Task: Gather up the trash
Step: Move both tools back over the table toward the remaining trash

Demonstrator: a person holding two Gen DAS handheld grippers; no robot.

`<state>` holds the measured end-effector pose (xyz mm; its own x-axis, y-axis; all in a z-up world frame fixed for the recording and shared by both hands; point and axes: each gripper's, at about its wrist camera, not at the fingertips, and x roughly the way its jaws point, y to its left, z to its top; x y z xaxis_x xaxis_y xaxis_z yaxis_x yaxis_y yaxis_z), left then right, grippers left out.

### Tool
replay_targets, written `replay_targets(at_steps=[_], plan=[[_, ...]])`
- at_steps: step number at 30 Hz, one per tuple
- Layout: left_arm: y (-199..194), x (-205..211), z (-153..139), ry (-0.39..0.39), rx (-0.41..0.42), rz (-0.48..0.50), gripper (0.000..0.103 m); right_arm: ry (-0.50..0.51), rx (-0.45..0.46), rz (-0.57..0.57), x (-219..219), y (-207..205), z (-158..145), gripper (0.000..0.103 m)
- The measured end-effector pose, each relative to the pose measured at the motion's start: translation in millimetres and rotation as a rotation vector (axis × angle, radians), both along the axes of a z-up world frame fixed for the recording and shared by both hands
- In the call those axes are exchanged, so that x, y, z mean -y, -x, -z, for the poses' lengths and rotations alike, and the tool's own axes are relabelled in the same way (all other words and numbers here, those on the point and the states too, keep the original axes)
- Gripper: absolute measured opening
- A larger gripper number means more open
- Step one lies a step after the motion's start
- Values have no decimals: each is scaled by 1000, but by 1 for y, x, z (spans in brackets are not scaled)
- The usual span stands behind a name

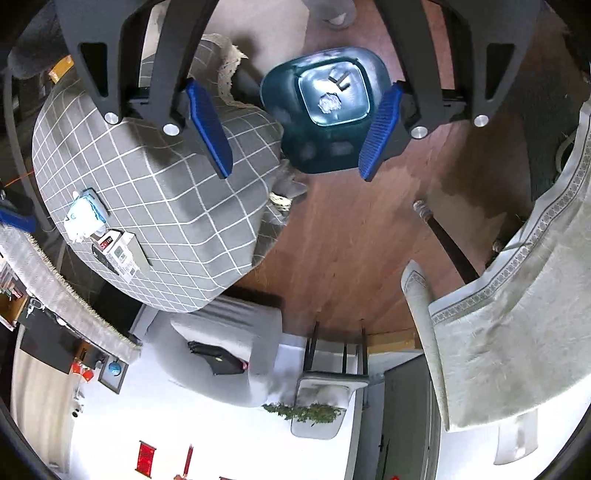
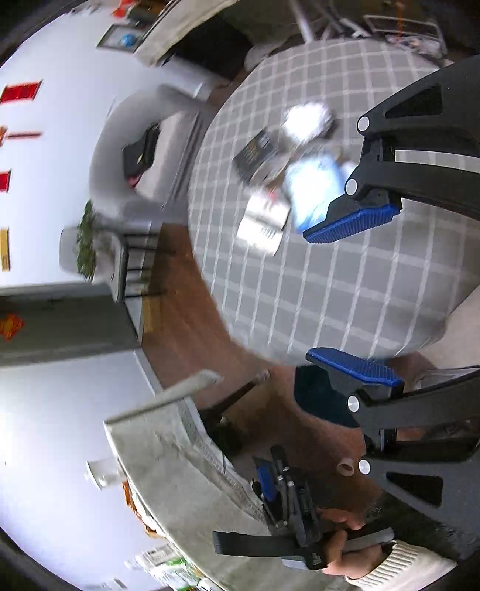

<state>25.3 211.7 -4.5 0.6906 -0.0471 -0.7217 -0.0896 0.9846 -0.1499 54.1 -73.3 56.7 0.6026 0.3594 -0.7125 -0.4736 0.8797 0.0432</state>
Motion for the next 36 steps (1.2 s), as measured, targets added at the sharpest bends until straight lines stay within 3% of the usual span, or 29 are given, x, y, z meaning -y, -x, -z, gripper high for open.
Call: replay_targets(at_steps=[9,15,26,33,36], plan=[[-1,14,-11,-23,40,-3,74,19,72,92,57,37,-52,62],[1,16,-9,-27,42,3,74,4,99,131,78,53,-66,62],[-4,56,-16,-30,82,104,78,21,88,181,100,51,-55,62],[-23,118,-27,24,152,243,86,10,60,212,122,29,-31,69],[-33,152,-26,-2,171,313,88,10,46,224,132,16,-21,69]])
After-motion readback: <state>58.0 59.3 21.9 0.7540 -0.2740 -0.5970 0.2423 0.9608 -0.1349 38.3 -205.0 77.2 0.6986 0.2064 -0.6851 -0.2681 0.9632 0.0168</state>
